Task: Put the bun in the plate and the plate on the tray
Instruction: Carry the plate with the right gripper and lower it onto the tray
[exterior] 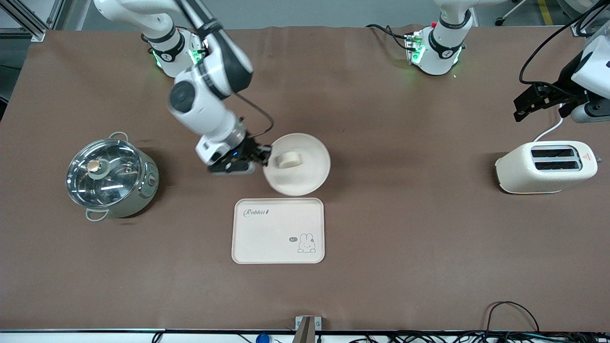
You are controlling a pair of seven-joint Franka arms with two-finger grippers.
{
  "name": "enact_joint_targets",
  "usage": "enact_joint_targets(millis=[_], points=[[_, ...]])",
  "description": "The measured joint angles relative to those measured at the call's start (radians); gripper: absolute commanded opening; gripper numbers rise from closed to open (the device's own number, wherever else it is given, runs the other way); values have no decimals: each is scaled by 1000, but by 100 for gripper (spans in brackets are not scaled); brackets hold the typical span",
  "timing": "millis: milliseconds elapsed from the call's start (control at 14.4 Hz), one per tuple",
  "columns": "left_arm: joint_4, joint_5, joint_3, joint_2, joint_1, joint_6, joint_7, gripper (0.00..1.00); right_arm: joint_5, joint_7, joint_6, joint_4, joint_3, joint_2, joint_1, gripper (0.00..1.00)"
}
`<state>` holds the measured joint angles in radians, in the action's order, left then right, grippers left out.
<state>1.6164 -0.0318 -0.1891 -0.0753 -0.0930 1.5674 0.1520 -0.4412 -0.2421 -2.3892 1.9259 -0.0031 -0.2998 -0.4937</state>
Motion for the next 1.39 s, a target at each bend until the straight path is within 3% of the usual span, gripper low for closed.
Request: enact_joint_targets(millis=[277,485,832,1109,1178,1248,1317,1386], points=[[-1,0,0,-1,0,0,0,100,-21,164,12,-137,0,-169,105,0],[-2,0,0,-1,0,0,0,100,-84,231,-1,-264,4,-316,114,0],[-3,0,0,-1,0,1,0,100,-107,253,1,-477,5,-508,125,0],[-3,0,0,0,0,1,0,100,-108,254,2,-560,5,-603,143,0],[-3,0,0,0,0,2,0,100,-108,256,7,-566,6,-610,150,7],[-3,0,-1,0,0,2,0,100,-109,258,16,-573,7,-612,157,42],[-4,0,-1,0,0,3,0,100,-109,259,23,-580,8,-612,161,99],[-5,0,-1,0,0,3,0,100,-109,259,28,-591,9,-612,163,100]])
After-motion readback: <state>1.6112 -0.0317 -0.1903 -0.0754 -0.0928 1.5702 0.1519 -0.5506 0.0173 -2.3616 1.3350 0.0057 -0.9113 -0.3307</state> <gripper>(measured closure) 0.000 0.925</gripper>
